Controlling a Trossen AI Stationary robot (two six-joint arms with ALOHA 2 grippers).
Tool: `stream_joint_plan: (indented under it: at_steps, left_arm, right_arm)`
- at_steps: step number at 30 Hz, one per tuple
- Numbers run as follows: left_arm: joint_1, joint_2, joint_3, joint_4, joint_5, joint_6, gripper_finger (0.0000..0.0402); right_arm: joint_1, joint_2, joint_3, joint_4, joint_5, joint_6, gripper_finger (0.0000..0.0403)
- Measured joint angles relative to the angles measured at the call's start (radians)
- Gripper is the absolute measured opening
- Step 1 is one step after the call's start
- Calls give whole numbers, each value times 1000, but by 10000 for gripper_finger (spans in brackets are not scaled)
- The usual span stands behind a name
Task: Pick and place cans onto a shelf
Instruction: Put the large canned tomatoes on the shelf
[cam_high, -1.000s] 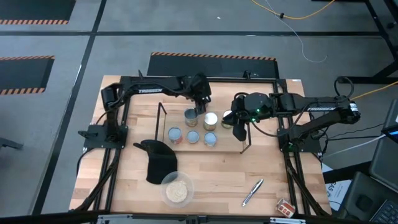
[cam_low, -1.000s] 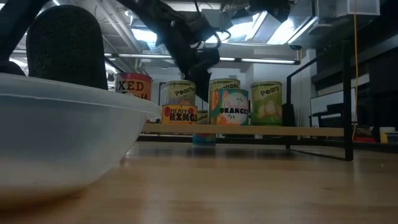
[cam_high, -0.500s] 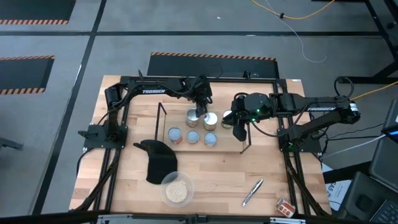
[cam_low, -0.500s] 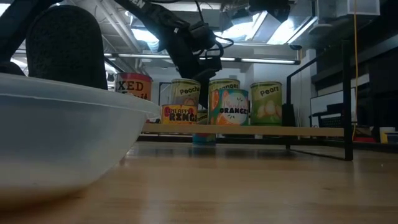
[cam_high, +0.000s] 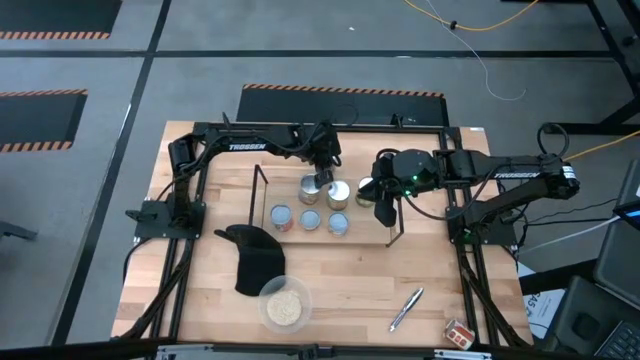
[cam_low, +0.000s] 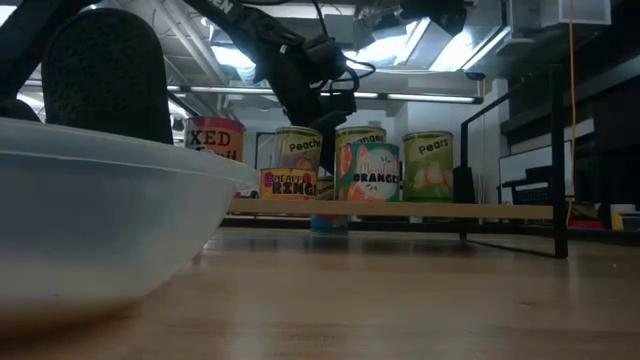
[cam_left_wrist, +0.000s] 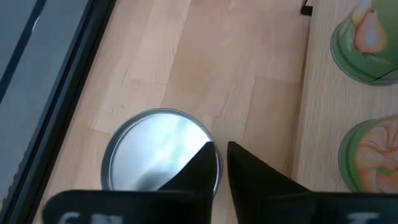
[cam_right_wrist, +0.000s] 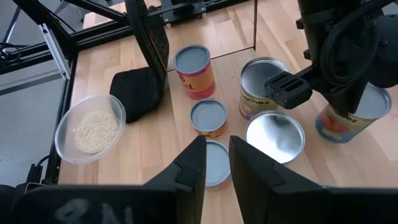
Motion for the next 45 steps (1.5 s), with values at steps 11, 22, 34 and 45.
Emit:
stream_joint_plan:
  at_steps: [11,22,34,45]
  left_arm:
    - [0,1,0,-1,-3,-3,3]
    - [-1,-34,-6,-16,-34,-15,1]
    - [-9,-128,-5,-7,-73,-15,0]
    - [-36,-289,-3,-69,-102,-16,0]
  right_arm:
    - [0,0,0,0,1,2,75]
    - [0,0,0,0,1,3,74]
    - [0,0,0,0,1,4,74]
    - [0,0,0,-1,1,4,75]
